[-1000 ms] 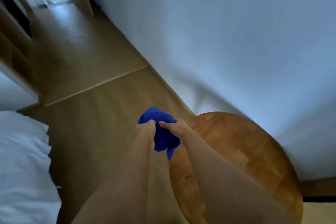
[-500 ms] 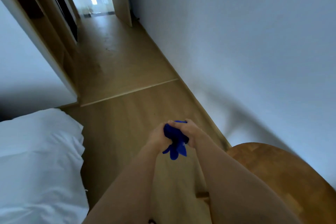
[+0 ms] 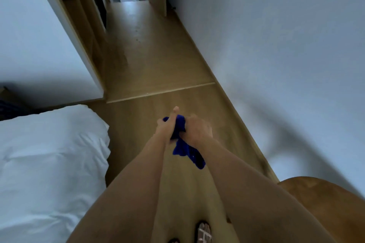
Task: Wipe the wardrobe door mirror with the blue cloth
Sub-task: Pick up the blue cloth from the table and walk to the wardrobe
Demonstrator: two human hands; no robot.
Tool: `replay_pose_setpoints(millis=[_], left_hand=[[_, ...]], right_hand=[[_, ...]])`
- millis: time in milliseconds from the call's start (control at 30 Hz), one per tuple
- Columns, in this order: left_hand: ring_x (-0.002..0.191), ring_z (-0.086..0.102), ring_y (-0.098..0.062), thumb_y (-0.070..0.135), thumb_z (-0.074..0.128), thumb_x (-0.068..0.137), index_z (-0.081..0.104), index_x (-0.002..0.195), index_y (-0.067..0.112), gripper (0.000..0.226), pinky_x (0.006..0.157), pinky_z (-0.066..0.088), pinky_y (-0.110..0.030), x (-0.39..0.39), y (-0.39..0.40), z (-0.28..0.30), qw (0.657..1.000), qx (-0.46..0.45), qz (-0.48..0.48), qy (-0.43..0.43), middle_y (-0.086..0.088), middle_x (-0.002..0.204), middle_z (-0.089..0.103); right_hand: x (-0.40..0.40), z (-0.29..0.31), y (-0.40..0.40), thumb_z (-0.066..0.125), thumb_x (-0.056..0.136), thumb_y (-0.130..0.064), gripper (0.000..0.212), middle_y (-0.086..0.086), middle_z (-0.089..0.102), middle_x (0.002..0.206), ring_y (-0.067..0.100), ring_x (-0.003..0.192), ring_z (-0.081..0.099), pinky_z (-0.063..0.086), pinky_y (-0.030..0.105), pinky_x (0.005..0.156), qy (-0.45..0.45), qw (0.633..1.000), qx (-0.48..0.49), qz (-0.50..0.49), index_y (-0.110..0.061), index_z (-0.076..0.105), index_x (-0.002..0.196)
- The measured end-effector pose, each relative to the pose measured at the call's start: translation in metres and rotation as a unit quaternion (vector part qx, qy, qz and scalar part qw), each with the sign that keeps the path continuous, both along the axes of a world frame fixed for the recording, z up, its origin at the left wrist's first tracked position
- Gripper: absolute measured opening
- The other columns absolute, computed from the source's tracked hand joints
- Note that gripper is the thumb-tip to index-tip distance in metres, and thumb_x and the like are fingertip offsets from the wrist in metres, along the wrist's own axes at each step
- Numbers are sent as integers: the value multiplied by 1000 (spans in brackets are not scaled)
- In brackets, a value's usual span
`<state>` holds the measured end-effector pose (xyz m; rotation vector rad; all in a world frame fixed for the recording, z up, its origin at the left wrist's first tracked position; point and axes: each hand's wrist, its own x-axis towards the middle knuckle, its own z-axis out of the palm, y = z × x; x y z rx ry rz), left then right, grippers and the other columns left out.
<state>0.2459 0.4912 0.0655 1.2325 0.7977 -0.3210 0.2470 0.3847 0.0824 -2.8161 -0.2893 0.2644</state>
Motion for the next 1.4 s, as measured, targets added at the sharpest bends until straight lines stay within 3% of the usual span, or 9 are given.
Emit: replay_pose_setpoints(millis=[267,400,533,700,800,933,1100,1233,1400], left_hand=[[89,58,-28,5,65,76,46,114,14,42,73,52,-40,68,39,-8,988,115,106,-16,-12,110,58],[96,55,-30,2,51,79,49,119,14,42,87,49,-45,119,51,6,989,93,110,-30,-10,108,57],[115,48,-36,-2,38,86,43,128,1,42,99,41,-49,186,50,26,992,90,83,11,-19,125,50],[102,49,-33,-6,33,85,46,122,0,39,95,42,-46,267,38,28,993,103,57,13,-18,115,49],[105,45,-31,-11,36,81,30,140,11,63,93,44,-44,306,41,22,984,178,-27,-11,-18,133,41],[136,24,-34,29,71,69,-1,148,25,107,107,32,-46,335,43,5,847,442,-295,-34,-9,154,13],[142,13,-29,64,71,60,1,147,24,119,113,16,-45,393,70,-3,653,665,-349,-101,-6,156,10],[122,44,-22,34,62,75,32,132,24,66,109,26,-41,451,107,4,646,682,-329,-95,2,129,49],[110,48,-24,13,57,82,38,123,21,45,83,44,-36,524,175,21,696,648,-300,-83,-2,119,50]], right_hand=[[86,-12,29,56,85,-14,37,2,60,104,24,92,60,46,30,70,211,970,46,108,-17,51,122],[143,-19,25,57,89,-13,63,6,40,143,27,122,48,46,36,90,123,987,3,107,-19,28,145],[211,-11,8,64,81,-18,98,5,14,156,29,143,14,14,48,116,121,985,-47,111,-18,-5,151],[301,3,-4,58,78,-21,42,-5,57,95,20,105,56,17,49,114,79,993,-37,83,-21,44,118],[344,4,-3,55,78,-14,32,-2,59,104,21,100,57,43,38,91,36,997,-24,63,-20,50,109],[394,10,17,58,82,-16,35,3,59,112,23,102,57,48,33,77,24,998,-41,45,-19,53,117],[458,14,54,58,82,-15,32,3,59,111,21,104,54,46,31,75,0,989,-83,122,-18,54,114],[509,16,99,60,80,-11,34,5,56,112,22,105,51,40,29,73,-15,985,-82,151,-14,51,112],[577,27,169,62,82,-14,36,4,53,114,22,105,51,39,30,74,-44,981,-110,154,-14,48,115]])
